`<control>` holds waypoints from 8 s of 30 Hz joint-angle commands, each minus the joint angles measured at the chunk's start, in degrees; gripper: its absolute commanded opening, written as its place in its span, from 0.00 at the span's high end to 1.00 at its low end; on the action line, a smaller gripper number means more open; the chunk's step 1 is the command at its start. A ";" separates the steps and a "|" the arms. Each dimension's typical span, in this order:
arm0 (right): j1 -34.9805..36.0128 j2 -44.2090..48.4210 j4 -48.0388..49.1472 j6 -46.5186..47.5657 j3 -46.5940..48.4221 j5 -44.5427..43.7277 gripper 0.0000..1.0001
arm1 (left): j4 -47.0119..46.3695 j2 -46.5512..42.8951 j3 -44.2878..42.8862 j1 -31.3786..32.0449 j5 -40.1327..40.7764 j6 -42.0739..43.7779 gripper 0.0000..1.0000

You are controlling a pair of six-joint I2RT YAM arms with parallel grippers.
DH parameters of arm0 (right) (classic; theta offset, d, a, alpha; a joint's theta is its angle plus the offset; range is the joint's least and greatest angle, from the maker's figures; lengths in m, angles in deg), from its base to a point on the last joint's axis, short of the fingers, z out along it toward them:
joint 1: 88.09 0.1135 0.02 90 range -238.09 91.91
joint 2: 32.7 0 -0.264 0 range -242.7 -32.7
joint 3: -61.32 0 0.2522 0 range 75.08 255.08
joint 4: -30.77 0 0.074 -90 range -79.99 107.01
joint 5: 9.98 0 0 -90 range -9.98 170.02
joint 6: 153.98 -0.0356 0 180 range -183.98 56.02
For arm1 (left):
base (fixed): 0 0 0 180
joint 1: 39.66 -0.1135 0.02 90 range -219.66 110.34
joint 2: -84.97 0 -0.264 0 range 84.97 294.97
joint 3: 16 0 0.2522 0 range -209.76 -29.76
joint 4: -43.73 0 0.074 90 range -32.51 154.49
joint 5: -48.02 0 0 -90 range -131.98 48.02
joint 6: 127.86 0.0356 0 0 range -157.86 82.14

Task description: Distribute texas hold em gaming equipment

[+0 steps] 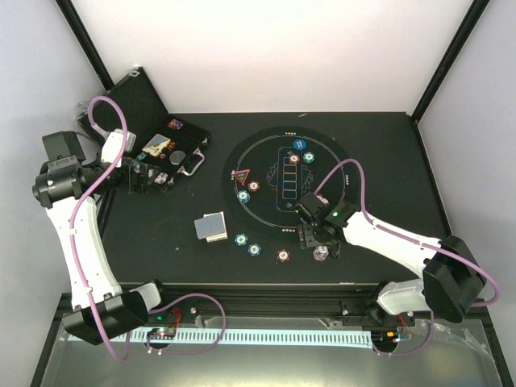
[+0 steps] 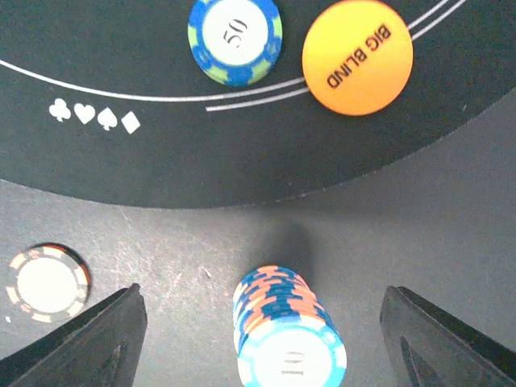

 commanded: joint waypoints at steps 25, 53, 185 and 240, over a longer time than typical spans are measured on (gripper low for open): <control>2.63 1.29 -2.01 -4.44 -5.10 0.31 0.42 | -0.10 -0.14 -0.80 -0.36 -1.09 0.07 0.01; 3.72 0.47 -2.75 -4.79 -4.68 -0.74 0.65 | -0.01 0.03 -1.17 -0.44 -0.29 0.11 0.01; -6.00 -71.81 2.19 19.97 80.59 11.23 0.60 | -1.44 2.90 0.42 -0.36 1.67 2.44 0.01; -4.39 5.76 4.52 -0.85 -8.80 7.40 0.16 | -0.59 0.88 1.68 -0.36 -3.06 1.97 0.01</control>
